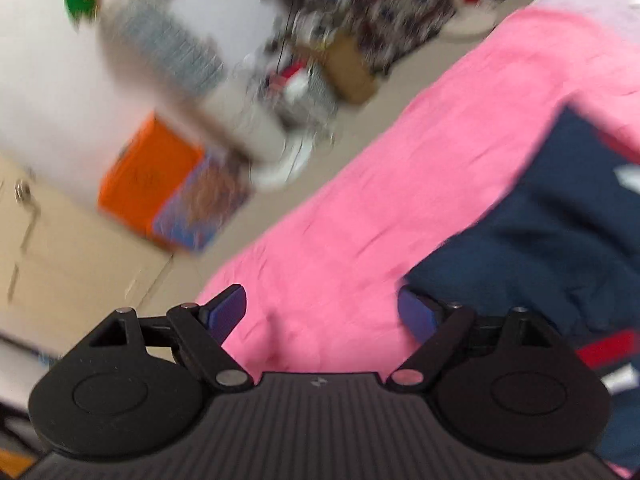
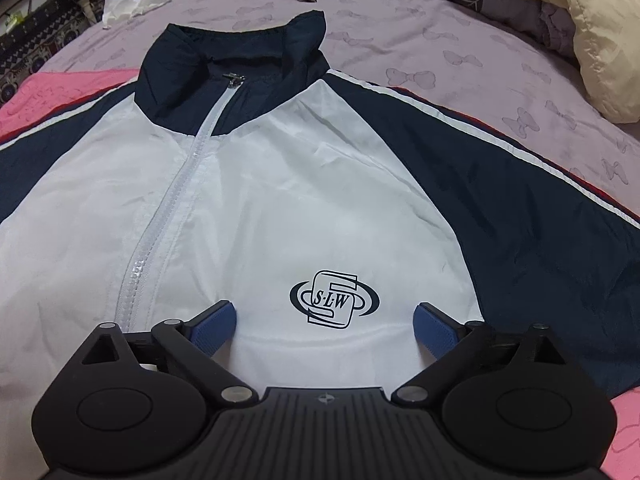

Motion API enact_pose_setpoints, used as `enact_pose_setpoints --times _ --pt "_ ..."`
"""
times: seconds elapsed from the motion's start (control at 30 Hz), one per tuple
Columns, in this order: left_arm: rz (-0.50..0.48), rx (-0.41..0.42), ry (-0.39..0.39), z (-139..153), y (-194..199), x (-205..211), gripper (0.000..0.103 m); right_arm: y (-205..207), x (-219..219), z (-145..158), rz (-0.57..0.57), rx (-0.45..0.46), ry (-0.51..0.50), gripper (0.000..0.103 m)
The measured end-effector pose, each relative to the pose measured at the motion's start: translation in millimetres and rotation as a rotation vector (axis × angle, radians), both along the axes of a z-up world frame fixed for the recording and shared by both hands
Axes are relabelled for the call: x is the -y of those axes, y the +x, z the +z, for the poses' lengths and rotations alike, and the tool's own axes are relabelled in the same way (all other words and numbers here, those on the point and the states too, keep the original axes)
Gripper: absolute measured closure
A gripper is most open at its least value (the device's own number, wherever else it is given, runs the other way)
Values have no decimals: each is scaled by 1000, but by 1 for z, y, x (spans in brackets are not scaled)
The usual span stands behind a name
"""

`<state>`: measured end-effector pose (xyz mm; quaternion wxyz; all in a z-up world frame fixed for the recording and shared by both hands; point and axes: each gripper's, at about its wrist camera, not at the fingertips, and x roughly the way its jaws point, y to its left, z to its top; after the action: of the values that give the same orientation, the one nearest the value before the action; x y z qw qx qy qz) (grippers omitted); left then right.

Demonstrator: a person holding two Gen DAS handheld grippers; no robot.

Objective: Fold clothes
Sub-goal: 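Smooth the jacket front with both grippers open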

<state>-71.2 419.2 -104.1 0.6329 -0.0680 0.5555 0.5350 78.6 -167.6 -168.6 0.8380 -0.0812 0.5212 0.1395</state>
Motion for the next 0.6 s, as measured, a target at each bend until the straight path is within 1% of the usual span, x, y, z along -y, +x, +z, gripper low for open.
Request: enact_pose_setpoints --times 0.03,0.07,0.1,0.13,0.17,0.2,0.23,0.27,0.3,0.33,0.37,0.43,0.47,0.5,0.53,0.57,0.6 --pt "50 -12 -11 -3 -11 -10 18 0 -1 1 -1 0 -8 6" --pt "110 5 -28 -5 -23 -19 18 0 -4 2 0 3 -19 8" --pt "158 28 -31 -4 -33 -23 18 -1 -7 5 4 11 -32 12" --pt "195 47 -26 0 -43 -25 24 -3 -11 8 11 20 -37 15" --pt "161 67 -2 7 -46 -16 29 -4 -16 12 19 28 -37 20" --pt "86 85 33 15 -45 -2 30 -6 -22 15 29 35 -28 22" --pt "11 104 67 23 -45 13 28 -7 -28 18 46 38 -15 23" --pt "-111 147 54 31 -42 34 27 -8 -36 20 65 38 -3 23" --pt "-261 204 13 37 -38 58 24 -8 -43 20 78 39 -2 23" --pt "-391 242 -51 39 -33 78 21 -9 -51 18 84 42 -19 23" --pt "-508 270 -128 37 -25 97 20 -9 -58 16 88 45 -43 23" --pt "-740 322 -284 34 -11 134 18 -9 -65 15 79 44 -48 23" --pt "-805 321 -310 30 -2 146 18 -8 -67 15 73 43 -45 23" --pt "-817 303 -305 21 10 151 19 -8 -68 15 66 39 -45 23" --pt "-791 292 -315 10 22 148 20 -8 -68 15 58 33 -46 23" --pt "-721 291 -340 0 29 133 22 -7 -67 15 54 29 -46 22" --pt "-616 303 -374 -10 34 110 28 -7 -66 15 56 27 -46 22"
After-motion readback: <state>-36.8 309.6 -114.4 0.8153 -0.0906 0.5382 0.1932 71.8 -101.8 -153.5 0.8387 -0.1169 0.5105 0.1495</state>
